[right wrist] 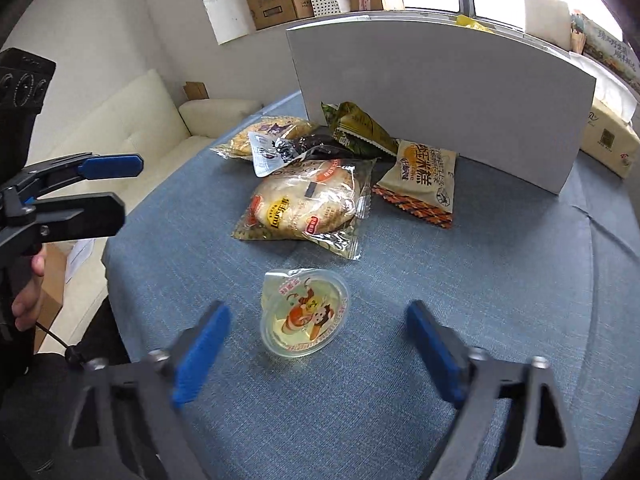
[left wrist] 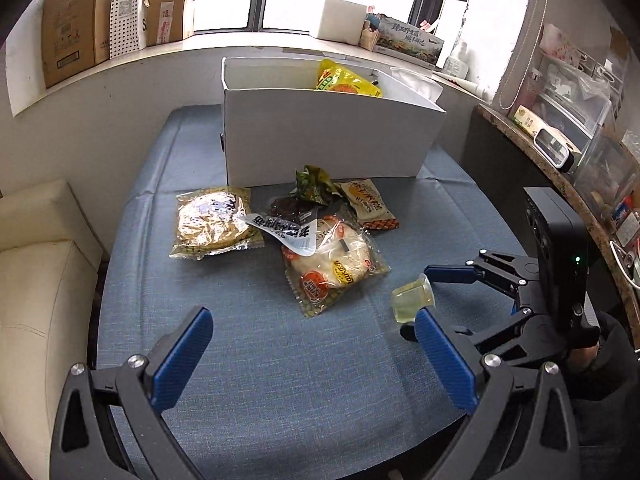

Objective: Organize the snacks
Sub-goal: 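Grasp the remaining jelly cup with right while left grasps the cartoon-printed bean bag, then carry the jelly cup into the box with right while left drops the bean bag in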

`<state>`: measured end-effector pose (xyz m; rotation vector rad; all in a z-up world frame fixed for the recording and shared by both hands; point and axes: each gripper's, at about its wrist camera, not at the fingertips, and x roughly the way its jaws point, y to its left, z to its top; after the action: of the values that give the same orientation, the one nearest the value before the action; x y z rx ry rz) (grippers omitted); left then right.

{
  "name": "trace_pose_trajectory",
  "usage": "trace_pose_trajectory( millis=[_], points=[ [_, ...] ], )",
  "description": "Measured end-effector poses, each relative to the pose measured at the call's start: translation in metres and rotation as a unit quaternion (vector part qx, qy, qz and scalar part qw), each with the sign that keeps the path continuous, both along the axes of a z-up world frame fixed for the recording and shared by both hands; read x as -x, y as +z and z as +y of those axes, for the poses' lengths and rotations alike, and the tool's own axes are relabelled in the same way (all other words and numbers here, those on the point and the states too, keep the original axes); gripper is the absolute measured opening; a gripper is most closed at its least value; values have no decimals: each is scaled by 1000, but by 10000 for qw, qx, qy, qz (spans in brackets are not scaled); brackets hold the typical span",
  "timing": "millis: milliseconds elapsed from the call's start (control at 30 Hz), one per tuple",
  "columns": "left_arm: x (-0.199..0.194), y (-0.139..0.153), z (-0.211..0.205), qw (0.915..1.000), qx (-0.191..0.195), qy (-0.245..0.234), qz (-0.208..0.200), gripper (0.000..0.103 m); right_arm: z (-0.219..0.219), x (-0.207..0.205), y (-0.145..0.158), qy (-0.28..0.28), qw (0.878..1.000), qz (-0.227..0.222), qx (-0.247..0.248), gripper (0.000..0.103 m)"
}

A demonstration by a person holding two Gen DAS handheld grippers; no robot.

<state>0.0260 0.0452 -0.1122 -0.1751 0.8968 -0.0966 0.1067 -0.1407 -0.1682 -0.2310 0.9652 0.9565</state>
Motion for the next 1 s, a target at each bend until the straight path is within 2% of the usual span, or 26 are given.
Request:
trace_pose_trajectory(
  millis=[33,67,300,467,600,700,833,1000],
  points=[
    [-1,-1,0,10000,-16,4,10,103,1,1,1,-4,10000,-91,-5,61],
    [-1,-2,0,10000,-42,15,23,103,2,0,1,5,10000,-30,-10,50],
    [-2,-5,5,9999,-104,98,42,103,7,6,6,86,9999,-120,43,49],
    [-10,-10,21,9995,-106,267,90,103,1,5,19,-175,9996,-202,-105,49],
    [-38,-20,42,9967,-695,321,264,103,-12,5,33,-430,9984,-225,-291,49],
    [-63,-34,61,9948,-861,304,446,103,-20,5,36,-575,9973,-162,-420,49],
    [-95,-57,69,9914,-1141,-95,628,103,-25,5,35,-704,9964,-84,-471,49],
    [-122,-70,74,9938,-710,-337,783,103,-27,7,34,-758,9960,-74,-476,49]
  ],
)
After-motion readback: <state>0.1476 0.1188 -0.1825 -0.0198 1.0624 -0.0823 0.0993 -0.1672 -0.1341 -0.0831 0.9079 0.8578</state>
